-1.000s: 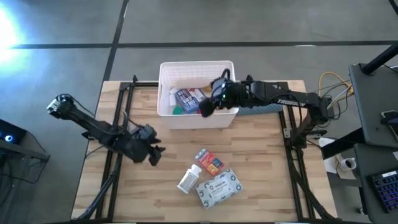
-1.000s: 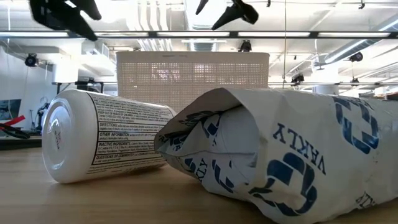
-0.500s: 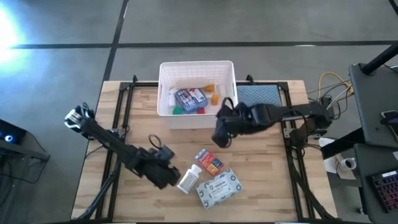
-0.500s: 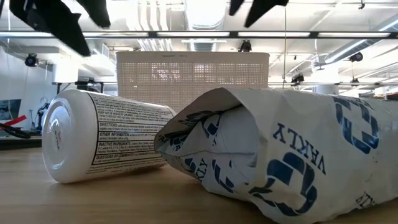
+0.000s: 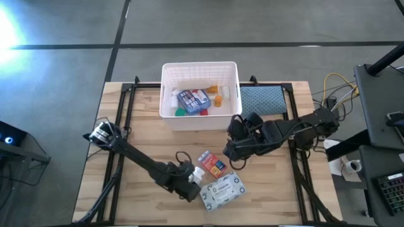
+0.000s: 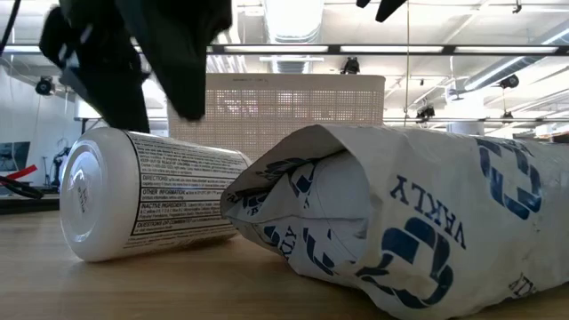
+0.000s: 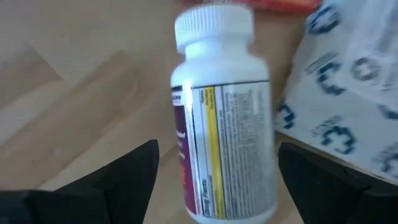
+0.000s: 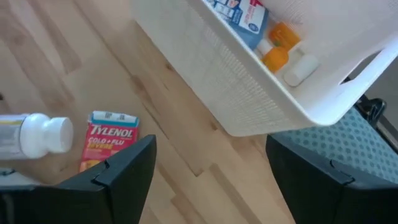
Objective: Pick & place medical supplies in basket/bin
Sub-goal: Put the white and red medicine bottle into the white bin
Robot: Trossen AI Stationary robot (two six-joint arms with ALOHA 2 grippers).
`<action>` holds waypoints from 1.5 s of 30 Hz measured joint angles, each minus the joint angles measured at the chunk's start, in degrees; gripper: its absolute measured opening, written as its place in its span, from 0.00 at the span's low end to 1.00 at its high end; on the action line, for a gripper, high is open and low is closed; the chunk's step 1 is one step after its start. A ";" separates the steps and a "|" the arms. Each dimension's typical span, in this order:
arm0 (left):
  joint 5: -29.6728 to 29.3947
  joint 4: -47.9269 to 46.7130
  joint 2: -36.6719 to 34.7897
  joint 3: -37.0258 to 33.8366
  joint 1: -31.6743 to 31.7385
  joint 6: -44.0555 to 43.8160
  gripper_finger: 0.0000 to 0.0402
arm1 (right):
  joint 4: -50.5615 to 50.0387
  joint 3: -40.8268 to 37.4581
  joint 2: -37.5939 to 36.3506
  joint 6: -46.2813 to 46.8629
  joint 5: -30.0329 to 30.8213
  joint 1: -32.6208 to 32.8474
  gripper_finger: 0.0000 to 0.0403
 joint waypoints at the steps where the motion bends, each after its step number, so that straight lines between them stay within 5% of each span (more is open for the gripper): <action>1: 1.24 0.25 0.74 0.00 0.20 0.05 0.76 | -0.47 -0.07 0.00 0.28 -0.02 0.43 0.73; 13: 4.47 0.72 5.09 -0.63 1.97 4.26 0.75 | -5.11 -0.64 0.02 4.71 1.66 2.53 0.74; 26: -0.19 -7.94 0.84 -0.88 2.91 8.38 0.57 | -5.00 -0.67 -0.16 10.32 8.64 2.62 0.73; 34: -16.55 -6.76 -13.73 2.30 3.26 10.95 0.57 | -4.93 -0.68 -4.58 13.80 18.90 3.70 0.73; 40: -36.95 -3.32 -24.84 5.02 3.62 20.74 0.57 | -4.86 -0.67 -9.57 13.90 21.33 4.04 0.72; 45: -37.27 0.10 -29.88 4.79 15.47 37.31 0.57 | -4.45 -0.67 -11.73 15.07 22.20 4.04 0.73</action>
